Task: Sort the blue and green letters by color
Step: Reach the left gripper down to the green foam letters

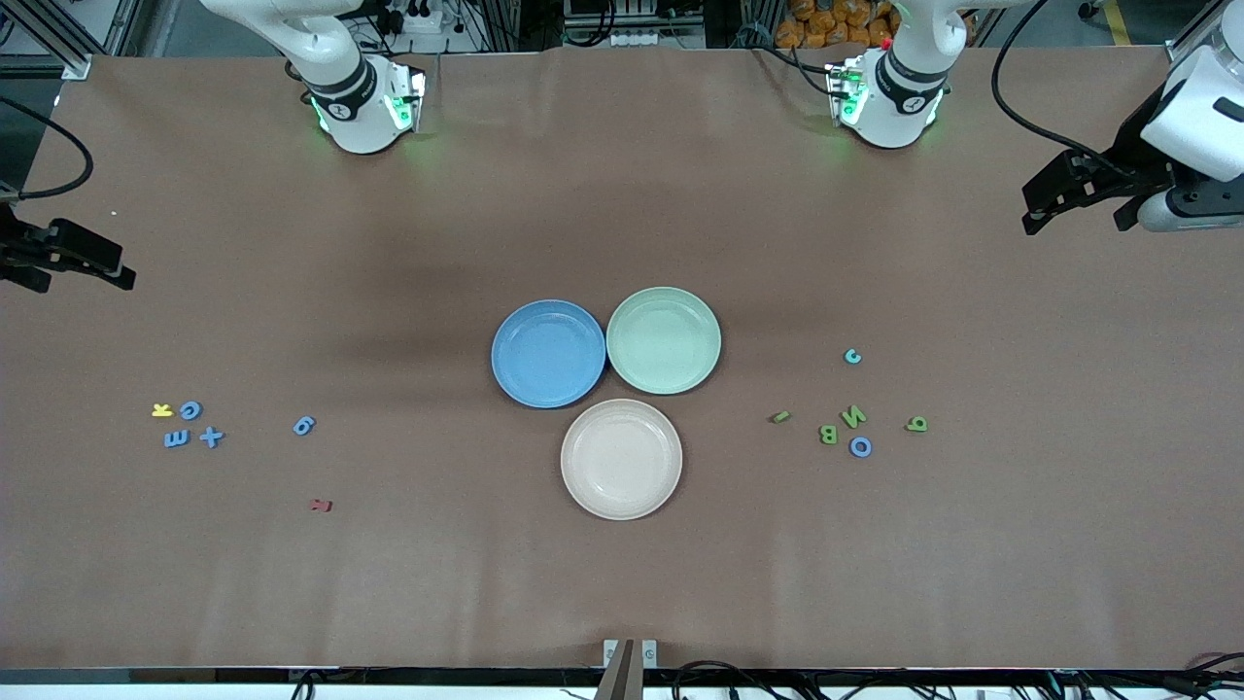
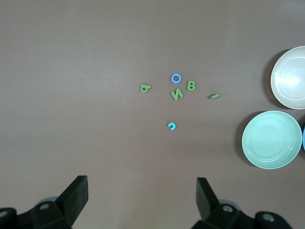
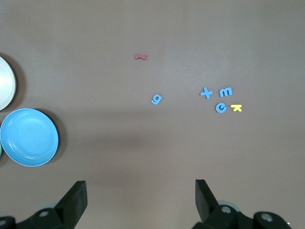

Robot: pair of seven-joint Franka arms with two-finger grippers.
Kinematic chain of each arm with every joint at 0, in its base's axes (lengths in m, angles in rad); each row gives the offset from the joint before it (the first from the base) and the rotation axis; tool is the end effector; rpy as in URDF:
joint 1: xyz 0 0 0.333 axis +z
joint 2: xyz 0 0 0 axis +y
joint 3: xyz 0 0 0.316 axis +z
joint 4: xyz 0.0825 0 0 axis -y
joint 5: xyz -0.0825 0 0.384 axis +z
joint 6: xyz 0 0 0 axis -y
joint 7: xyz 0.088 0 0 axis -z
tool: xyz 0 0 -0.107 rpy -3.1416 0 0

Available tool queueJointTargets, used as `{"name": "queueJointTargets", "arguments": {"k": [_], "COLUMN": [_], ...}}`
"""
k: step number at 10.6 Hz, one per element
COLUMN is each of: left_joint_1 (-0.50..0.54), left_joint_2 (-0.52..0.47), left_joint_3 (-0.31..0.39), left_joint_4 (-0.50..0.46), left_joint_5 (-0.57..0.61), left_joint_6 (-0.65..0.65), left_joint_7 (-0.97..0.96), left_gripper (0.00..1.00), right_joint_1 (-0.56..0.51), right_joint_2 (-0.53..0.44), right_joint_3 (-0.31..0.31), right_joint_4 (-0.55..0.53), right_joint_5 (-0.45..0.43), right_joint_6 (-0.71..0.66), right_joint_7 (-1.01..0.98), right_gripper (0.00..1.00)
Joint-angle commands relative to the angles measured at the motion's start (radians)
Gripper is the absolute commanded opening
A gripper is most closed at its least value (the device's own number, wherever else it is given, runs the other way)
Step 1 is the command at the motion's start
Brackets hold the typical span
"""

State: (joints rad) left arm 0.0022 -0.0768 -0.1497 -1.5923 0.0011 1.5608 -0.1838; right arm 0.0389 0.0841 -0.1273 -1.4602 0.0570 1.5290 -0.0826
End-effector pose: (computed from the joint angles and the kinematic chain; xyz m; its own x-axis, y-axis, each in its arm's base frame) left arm 0.5237 -0.0812 0.6546 0.9983 0.0364 0.0460 0.0366 -0.9993 -0.0042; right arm 0.5752 -0.0413 0.6258 0.9999 -0.0032 -0.0107 -0.0037 -0.9989 -0.0473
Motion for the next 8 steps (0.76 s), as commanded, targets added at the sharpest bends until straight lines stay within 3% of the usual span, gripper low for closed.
{"name": "queueJointTargets", "arguments": {"k": [1,4,8], "left_joint_1": [0.004,-0.008,-0.005], "left_joint_2": [0.000,0.026,0.058], "left_joint_3": [-0.004,-0.014,-0.022], "left_joint_4": [0.002,0.000,-0.137], "left_joint_5": [-0.016,-0.006,0.008], "left_joint_6": [-0.002,-0.004,0.128], "left_joint_7": [0.003,-0.009,0.043], "left_gripper": [1.00,1.00,1.00], "right_joint_1": [-0.001,-0.002,-0.007], "right_joint_2": [-0.009,0.009,0.009], "right_joint_3": [-0.027,-0.029,-0.028], "right_joint_4": [-0.011,-0.006,-0.008], "right_joint_5": [0.006,0.004,0.004], "right_joint_6": [0.011,0.013,0.013], "right_joint_7": [0.004,0.004,0.004], "right_gripper": [1.00,1.00,1.00]}}
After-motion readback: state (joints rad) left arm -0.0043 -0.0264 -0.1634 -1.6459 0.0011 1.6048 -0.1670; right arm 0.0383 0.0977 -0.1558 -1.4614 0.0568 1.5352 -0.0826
